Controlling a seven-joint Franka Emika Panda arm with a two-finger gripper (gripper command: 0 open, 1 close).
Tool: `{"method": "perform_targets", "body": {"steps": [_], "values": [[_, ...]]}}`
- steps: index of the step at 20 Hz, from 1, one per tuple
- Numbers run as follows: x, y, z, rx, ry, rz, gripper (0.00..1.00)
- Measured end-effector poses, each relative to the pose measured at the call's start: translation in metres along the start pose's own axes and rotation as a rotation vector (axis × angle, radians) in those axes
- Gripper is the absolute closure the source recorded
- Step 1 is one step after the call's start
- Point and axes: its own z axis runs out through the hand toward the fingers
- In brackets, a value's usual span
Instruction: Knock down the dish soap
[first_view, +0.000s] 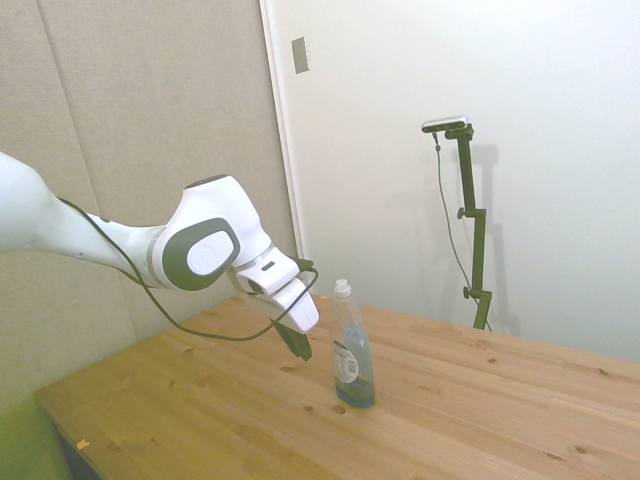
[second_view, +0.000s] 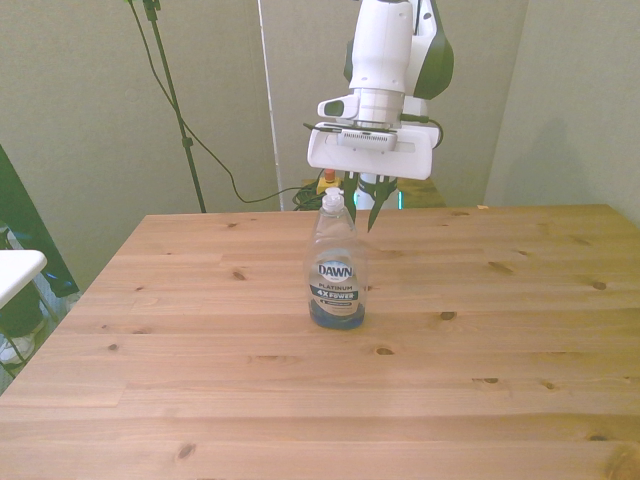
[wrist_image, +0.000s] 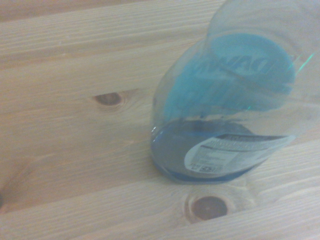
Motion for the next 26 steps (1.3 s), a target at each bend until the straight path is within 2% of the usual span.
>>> {"method": "perform_targets", "body": {"steps": [10,26], "values": [[0.04,-0.037,0.026,-0.018,0.045,0.061,1.0],[0.133,-0.101,0.061,0.015,0.144,0.166,1.0]]}}
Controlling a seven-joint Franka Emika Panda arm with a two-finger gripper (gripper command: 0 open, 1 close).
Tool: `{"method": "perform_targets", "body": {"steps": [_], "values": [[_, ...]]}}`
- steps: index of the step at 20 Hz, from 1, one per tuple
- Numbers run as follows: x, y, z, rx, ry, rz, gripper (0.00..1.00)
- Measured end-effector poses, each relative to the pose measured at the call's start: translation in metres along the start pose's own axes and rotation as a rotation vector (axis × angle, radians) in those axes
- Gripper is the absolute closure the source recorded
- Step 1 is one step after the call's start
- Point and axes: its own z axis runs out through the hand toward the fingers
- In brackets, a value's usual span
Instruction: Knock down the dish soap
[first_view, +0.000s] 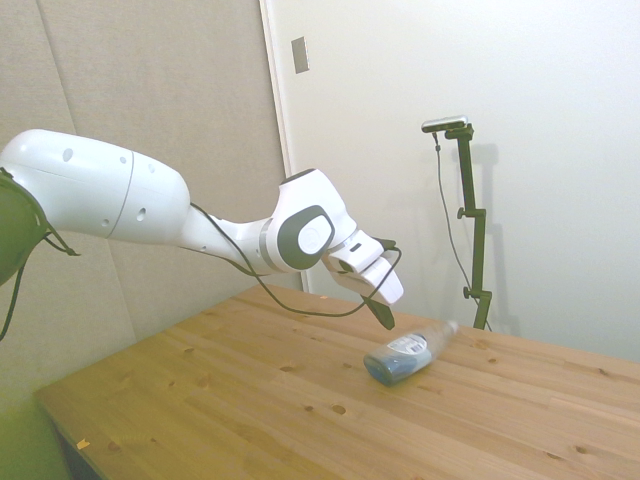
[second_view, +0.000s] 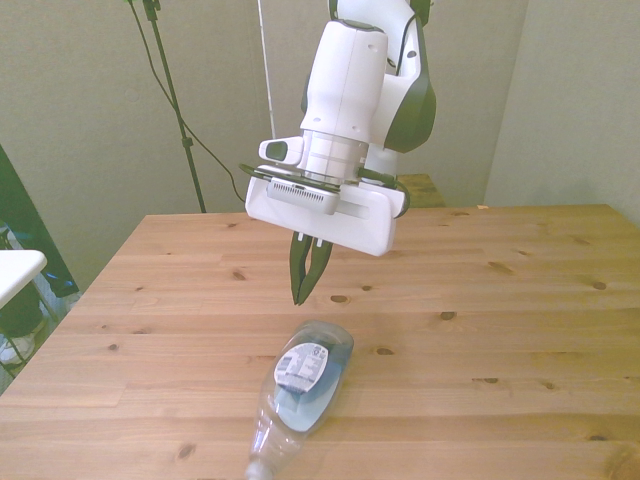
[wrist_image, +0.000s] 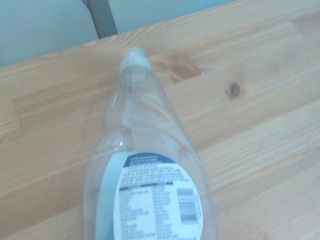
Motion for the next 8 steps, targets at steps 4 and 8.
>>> {"method": "perform_targets", "body": {"steps": [4,8], "values": [[0.017,-0.013,0.012,0.001,0.024,0.027,1.0],[0.032,-0.027,0.021,-0.003,0.033,0.059,1.0]]}}
